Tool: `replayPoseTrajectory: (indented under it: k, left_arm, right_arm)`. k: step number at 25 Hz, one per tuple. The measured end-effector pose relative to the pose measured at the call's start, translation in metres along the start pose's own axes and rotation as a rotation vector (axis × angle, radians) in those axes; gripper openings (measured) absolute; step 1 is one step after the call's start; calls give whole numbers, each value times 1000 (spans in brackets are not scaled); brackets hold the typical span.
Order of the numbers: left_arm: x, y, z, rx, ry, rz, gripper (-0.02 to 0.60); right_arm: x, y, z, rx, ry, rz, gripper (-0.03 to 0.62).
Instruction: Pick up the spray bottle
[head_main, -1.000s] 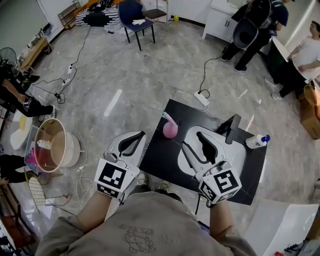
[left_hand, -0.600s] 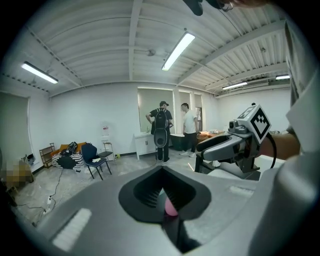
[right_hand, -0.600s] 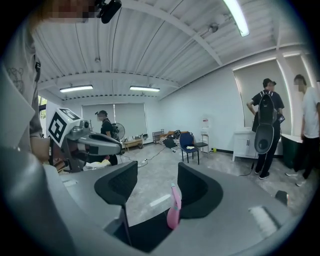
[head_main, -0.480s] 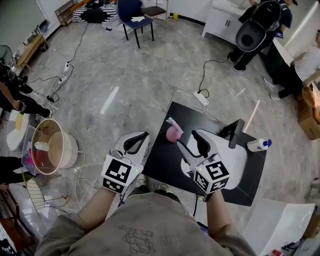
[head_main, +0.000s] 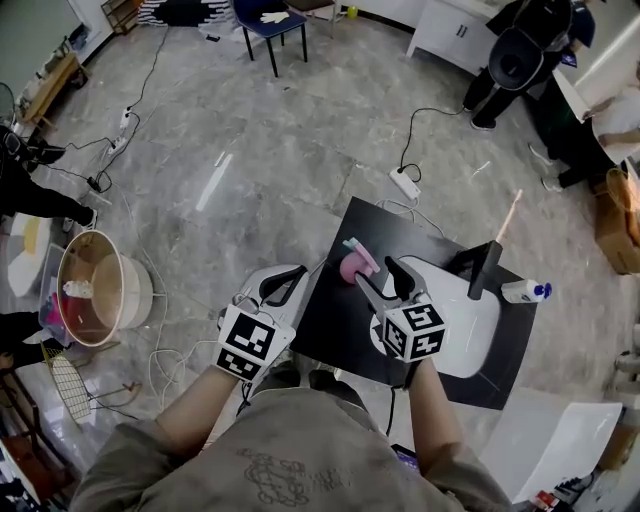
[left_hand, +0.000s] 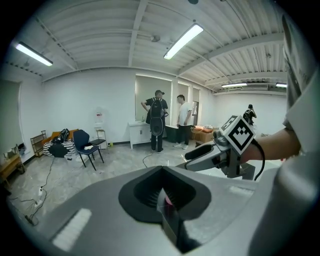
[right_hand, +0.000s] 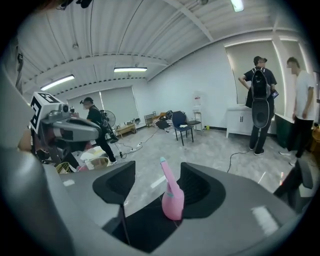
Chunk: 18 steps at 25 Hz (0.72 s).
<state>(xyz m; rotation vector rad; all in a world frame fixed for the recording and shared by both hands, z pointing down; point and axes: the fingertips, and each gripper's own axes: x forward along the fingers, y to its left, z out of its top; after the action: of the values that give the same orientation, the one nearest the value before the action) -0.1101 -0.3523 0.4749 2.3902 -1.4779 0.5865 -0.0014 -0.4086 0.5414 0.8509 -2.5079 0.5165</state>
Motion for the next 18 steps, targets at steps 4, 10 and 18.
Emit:
replayPoseTrajectory:
  k: [4, 10, 18]
  left_arm:
    - [6, 6, -11, -11, 19, -16, 0]
    - [17, 14, -35, -19, 67, -34, 0]
    - [20, 16, -63, -35, 120, -56, 0]
  right_arm:
    - [17, -9, -18, 11, 44, -26, 313]
    - [39, -22, -39, 14, 96, -58, 314]
    - [64, -29, -69, -7, 135, -59, 301]
